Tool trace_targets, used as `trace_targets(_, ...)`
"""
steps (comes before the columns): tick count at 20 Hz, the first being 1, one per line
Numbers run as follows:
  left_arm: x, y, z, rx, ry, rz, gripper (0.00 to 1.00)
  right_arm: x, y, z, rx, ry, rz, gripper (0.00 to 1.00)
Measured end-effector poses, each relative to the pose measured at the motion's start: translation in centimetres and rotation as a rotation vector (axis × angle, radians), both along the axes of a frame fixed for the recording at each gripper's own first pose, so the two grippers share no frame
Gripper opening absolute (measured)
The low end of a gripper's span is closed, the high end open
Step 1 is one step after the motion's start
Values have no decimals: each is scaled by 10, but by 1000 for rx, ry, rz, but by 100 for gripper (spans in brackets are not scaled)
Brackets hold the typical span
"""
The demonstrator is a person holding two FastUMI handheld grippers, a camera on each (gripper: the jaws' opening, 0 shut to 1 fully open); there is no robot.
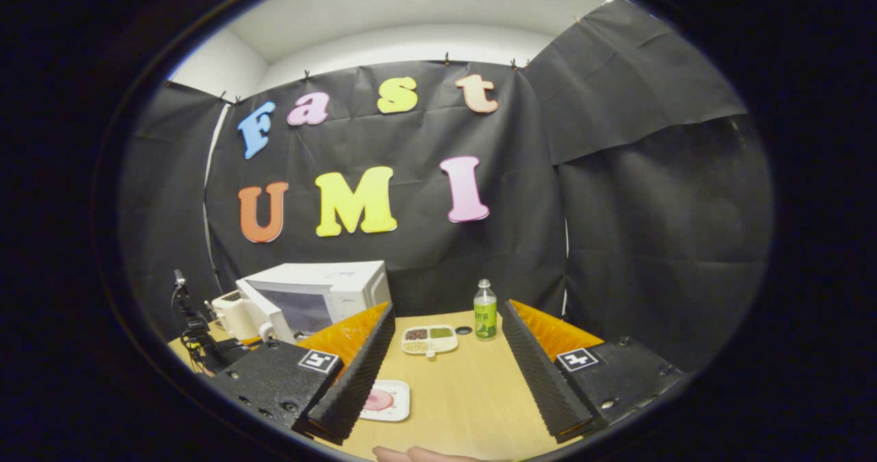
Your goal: Open the microwave oven with the left hand, put the food in, and close the microwave oven.
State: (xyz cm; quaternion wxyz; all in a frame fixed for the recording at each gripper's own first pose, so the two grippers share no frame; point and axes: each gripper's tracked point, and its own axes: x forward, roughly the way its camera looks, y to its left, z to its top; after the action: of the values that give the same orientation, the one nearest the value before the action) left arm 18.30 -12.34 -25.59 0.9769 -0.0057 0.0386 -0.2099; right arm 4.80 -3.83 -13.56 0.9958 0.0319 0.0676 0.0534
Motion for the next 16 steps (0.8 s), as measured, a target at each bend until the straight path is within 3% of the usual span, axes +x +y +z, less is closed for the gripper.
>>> trace_targets(3, -20, 25, 2, 27, -21, -1, 6, -12, 13, 0, -5, -3, 18, 100)
trace_targets(4, -28, 36, 1, 38, -20, 2, 13, -17, 17, -1, -7, -3, 26, 100)
trace_targets(5, -37, 48, 0, 46, -16, 12, 13, -21, 22, -2, -9, -2, 31, 100)
trace_targets(8, -68, 97, -2, 43, -2, 82, 16, -34, 35, -5, -13, 8, 55, 100)
trace_targets(10, -95, 135, -9, 53, 20, 153, 26, -42, 42, -8, -23, 12, 73, 100)
trace_targets(12, -121, 171, -6, 58, 20, 247, 58, -44, 47, -14, -40, 21, 83, 100)
trace_targets(13, -133, 179, -5, 43, 28, 275, 88, -43, 50, -17, -48, 30, 89, 100)
trace_targets(14, -143, 189, -1, 27, 30, 311, 76, -41, 53, -21, -56, 41, 93, 100)
trace_targets(15, -149, 196, 2, 23, 43, 343, 89, -37, 54, -25, -64, 54, 90, 100)
trace_targets(16, -153, 202, 4, 29, 49, 375, 90, -33, 55, -28, -69, 67, 88, 92)
